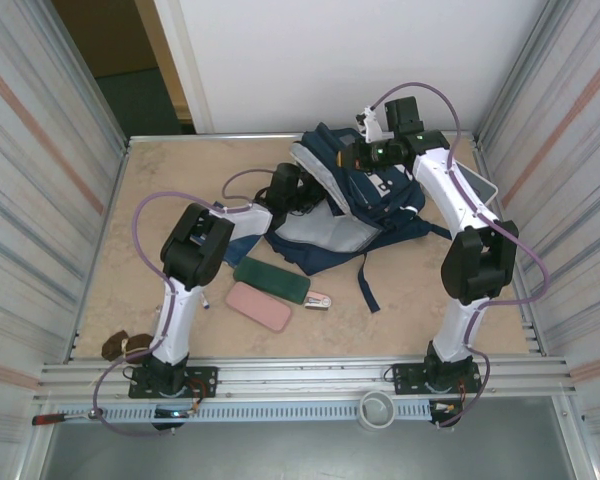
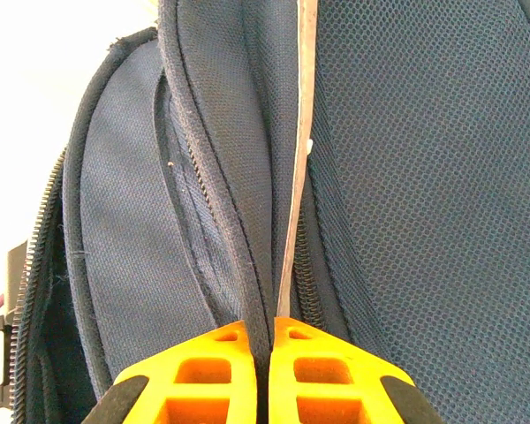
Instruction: Pack books, pencil case, and school supplies into a backpack
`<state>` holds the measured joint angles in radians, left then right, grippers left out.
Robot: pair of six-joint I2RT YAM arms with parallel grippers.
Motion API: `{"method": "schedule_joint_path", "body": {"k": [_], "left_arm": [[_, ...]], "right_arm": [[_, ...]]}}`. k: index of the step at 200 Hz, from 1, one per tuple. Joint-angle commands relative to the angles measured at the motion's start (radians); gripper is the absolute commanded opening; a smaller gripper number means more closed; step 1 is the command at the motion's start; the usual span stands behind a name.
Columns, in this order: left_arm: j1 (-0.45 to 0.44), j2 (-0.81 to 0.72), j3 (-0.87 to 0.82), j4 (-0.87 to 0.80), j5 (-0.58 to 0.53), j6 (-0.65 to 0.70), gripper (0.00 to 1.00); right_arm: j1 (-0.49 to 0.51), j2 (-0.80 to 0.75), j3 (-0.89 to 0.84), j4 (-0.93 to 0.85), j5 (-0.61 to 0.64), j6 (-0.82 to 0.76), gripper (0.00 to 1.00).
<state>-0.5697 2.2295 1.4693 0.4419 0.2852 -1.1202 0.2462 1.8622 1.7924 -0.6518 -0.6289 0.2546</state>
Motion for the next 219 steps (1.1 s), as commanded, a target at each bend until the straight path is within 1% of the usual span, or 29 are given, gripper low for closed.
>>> {"method": "schedule_joint_path", "body": {"k": [1,21,36,49,62,72,92,117,141,156,169,184,195,207,219], "left_arm": [[-0.002,-0.017,0.050,-0.126,-0.034,0.131,0.29],[-0.001,-0.041,0.067,-0.208,-0.040,0.202,0.40],[0.001,-0.059,0.079,-0.249,-0.025,0.249,0.46],[0.006,-0.076,0.078,-0.265,0.018,0.279,0.50],[0.016,-0.106,0.046,-0.249,0.066,0.290,0.53],[0.024,-0.128,-0.003,-0.227,0.081,0.295,0.56],[0.044,-0.241,-0.131,-0.191,0.092,0.310,0.61],[0.078,-0.377,-0.292,-0.180,0.113,0.357,0.64],[0.135,-0.537,-0.456,-0.206,0.115,0.406,0.66],[0.185,-0.653,-0.552,-0.262,0.079,0.444,0.69],[0.234,-0.755,-0.616,-0.350,0.010,0.495,0.73],[0.298,-0.858,-0.664,-0.465,-0.087,0.554,0.77],[0.353,-0.914,-0.695,-0.521,-0.137,0.584,0.80],[0.424,-0.955,-0.726,-0.556,-0.145,0.595,0.81],[0.494,-0.966,-0.744,-0.576,-0.140,0.587,0.82]], "right_arm": [[-0.008,-0.007,0.000,0.083,-0.061,0.015,0.00],[-0.011,-0.006,-0.012,0.090,-0.061,0.018,0.00],[-0.012,-0.006,-0.020,0.092,-0.060,0.017,0.00],[-0.016,-0.009,-0.029,0.095,-0.058,0.017,0.00],[-0.019,-0.013,-0.042,0.098,-0.055,0.015,0.00],[-0.023,-0.015,-0.054,0.102,-0.049,0.014,0.00],[-0.031,-0.015,-0.072,0.109,-0.044,0.011,0.00],[-0.039,-0.002,-0.077,0.114,-0.040,0.003,0.00],[-0.040,0.021,-0.076,0.106,-0.038,-0.018,0.00],[-0.033,0.042,-0.080,0.098,-0.042,-0.028,0.00],[-0.020,0.059,-0.092,0.098,-0.041,-0.035,0.00],[0.007,0.080,-0.104,0.099,-0.026,-0.046,0.06],[0.028,0.099,-0.107,0.093,-0.004,-0.053,0.13],[0.047,0.120,-0.108,0.087,0.011,-0.058,0.23],[0.061,0.137,-0.107,0.080,0.019,-0.056,0.34]]}}
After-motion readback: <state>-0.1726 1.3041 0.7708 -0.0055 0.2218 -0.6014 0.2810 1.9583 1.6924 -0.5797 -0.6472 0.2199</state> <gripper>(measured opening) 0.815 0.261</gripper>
